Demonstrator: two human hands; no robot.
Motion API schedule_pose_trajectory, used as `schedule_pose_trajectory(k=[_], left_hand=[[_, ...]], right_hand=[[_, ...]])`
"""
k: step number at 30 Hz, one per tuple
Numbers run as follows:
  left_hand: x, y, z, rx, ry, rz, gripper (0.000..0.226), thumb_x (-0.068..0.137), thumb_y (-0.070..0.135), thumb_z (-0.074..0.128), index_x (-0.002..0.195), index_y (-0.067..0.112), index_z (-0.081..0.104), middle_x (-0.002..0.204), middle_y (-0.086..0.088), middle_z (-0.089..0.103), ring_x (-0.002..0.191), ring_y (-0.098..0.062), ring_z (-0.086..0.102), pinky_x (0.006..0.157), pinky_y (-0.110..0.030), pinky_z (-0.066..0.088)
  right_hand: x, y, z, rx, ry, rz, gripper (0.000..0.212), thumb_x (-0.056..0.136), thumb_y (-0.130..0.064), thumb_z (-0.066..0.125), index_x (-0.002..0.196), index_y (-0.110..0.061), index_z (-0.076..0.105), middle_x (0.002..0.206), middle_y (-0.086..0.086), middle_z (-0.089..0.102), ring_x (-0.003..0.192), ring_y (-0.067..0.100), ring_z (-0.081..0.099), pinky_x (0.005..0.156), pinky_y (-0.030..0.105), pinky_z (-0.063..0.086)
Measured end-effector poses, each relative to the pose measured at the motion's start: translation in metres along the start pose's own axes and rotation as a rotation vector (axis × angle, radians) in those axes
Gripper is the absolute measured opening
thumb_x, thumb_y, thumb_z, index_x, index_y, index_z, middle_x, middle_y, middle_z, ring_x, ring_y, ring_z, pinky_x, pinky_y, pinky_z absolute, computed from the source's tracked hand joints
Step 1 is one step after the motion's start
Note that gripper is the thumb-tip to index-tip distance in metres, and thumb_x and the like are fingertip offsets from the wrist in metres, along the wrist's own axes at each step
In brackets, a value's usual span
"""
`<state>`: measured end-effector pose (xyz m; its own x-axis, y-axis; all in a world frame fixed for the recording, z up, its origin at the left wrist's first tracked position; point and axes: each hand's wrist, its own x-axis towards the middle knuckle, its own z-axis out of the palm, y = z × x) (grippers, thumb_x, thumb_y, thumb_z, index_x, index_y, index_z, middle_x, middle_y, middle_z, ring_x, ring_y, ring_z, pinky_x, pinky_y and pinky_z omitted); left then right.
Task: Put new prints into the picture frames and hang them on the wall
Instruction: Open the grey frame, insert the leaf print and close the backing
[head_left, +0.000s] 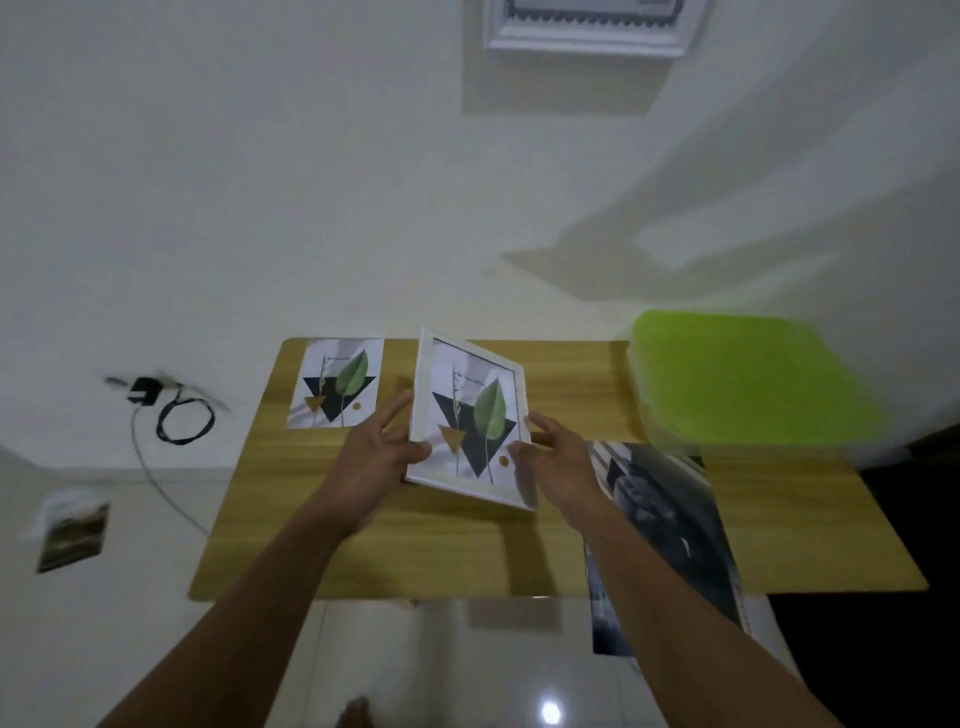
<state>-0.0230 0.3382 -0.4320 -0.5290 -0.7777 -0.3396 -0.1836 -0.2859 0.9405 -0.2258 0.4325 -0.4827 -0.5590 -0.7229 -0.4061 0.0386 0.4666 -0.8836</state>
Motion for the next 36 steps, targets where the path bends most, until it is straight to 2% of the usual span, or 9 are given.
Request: schedule_pose_trajectory(k=[5,8,15,20,23,25,28,31,36], left_hand=[[0.012,-0.002,0.0,0.177,-0.063,0.061,0.07,0.085,-0.011,0.062,0.144,0.022,0.044,0.102,0.0,0.076,0.09,-0.02,0.073,0.07,-0.033,0.058],[0.017,-0.003,0.008,0.197,-0.108,0.097,0.068,0.083,-0.011,0.064,0.142,0.02,0.048,0.106,0.002,0.074,0.093,-0.017,0.072,0.072,-0.026,0.057],[0.027,-0.021,0.029,0.355,-0.086,0.151,0.055,0.08,0.016,0.076,0.132,0.025,0.06,0.121,0.012,0.067,0.106,0.003,0.063,0.096,-0.029,0.051],[0.051,-0.041,0.024,0.493,0.172,0.181,0.052,0.089,0.01,0.065,0.135,0.03,0.054,0.127,0.007,0.061,0.117,-0.013,0.057,0.094,-0.03,0.049],[0.072,-0.05,0.003,0.384,0.19,-0.072,0.07,0.091,0.018,0.067,0.151,0.025,0.032,0.133,-0.004,0.057,0.116,-0.023,0.058,0.097,-0.041,0.05],[0.079,-0.057,-0.004,0.276,0.07,-0.182,0.075,0.089,0.011,0.069,0.152,0.019,0.029,0.115,-0.004,0.067,0.1,-0.022,0.066,0.092,-0.045,0.054],[0.081,-0.072,-0.013,0.359,0.052,-0.146,0.084,0.08,0.004,0.076,0.151,0.014,0.032,0.112,-0.007,0.067,0.096,-0.019,0.064,0.087,-0.045,0.056],[0.085,-0.087,-0.018,0.496,0.084,-0.084,0.091,0.074,0.007,0.082,0.151,0.012,0.033,0.124,-0.011,0.062,0.103,-0.017,0.059,0.086,-0.036,0.053],[0.095,-0.105,-0.017,0.684,0.1,-0.03,0.092,0.073,0.018,0.084,0.15,0.011,0.034,0.131,-0.009,0.059,0.105,-0.024,0.061,0.079,-0.025,0.042]], right_hand=[[0.006,-0.032,0.03,0.014,-0.115,-0.035,0.032,0.098,-0.039,0.057,0.127,-0.03,0.064,0.137,-0.002,0.059,0.122,0.017,0.057,0.103,0.038,0.047],[0.01,-0.051,0.043,0.094,-0.157,-0.001,0.059,0.087,-0.064,0.056,0.14,-0.038,0.051,0.142,-0.004,0.054,0.122,0.02,0.057,0.097,0.051,0.052],[0.024,-0.05,0.04,0.172,-0.147,-0.059,0.06,0.101,-0.02,0.051,0.15,-0.046,0.029,0.115,-0.018,0.061,0.098,0.019,0.063,0.083,0.044,0.057],[0.031,-0.029,0.019,0.122,-0.064,-0.035,0.072,0.096,-0.008,0.044,0.152,-0.048,0.023,0.116,0.006,0.068,0.073,0.02,0.056,0.078,0.041,0.056],[0.038,-0.013,0.009,0.109,-0.083,-0.047,0.069,0.1,-0.005,0.045,0.153,-0.045,0.025,0.089,-0.043,0.061,0.094,-0.004,0.06,0.088,0.033,0.056],[0.042,0.0,0.008,0.129,-0.108,-0.024,0.067,0.101,-0.003,0.046,0.152,-0.043,0.028,0.101,-0.044,0.056,0.084,-0.011,0.06,0.077,0.017,0.052],[0.05,0.021,0.012,0.081,-0.096,0.026,0.066,0.099,-0.008,0.05,0.152,-0.041,0.028,0.126,-0.013,0.06,0.096,0.007,0.059,0.093,0.029,0.05],[0.054,0.038,0.018,-0.078,-0.115,0.011,0.065,0.099,-0.006,0.051,0.156,-0.022,0.025,0.107,0.0,0.059,0.092,0.01,0.053,0.082,0.017,0.044],[0.062,0.052,0.03,-0.307,-0.154,0.002,0.087,0.099,-0.02,0.058,0.158,-0.03,-0.004,0.155,-0.007,0.03,0.137,0.016,0.038,0.109,0.03,0.036]])
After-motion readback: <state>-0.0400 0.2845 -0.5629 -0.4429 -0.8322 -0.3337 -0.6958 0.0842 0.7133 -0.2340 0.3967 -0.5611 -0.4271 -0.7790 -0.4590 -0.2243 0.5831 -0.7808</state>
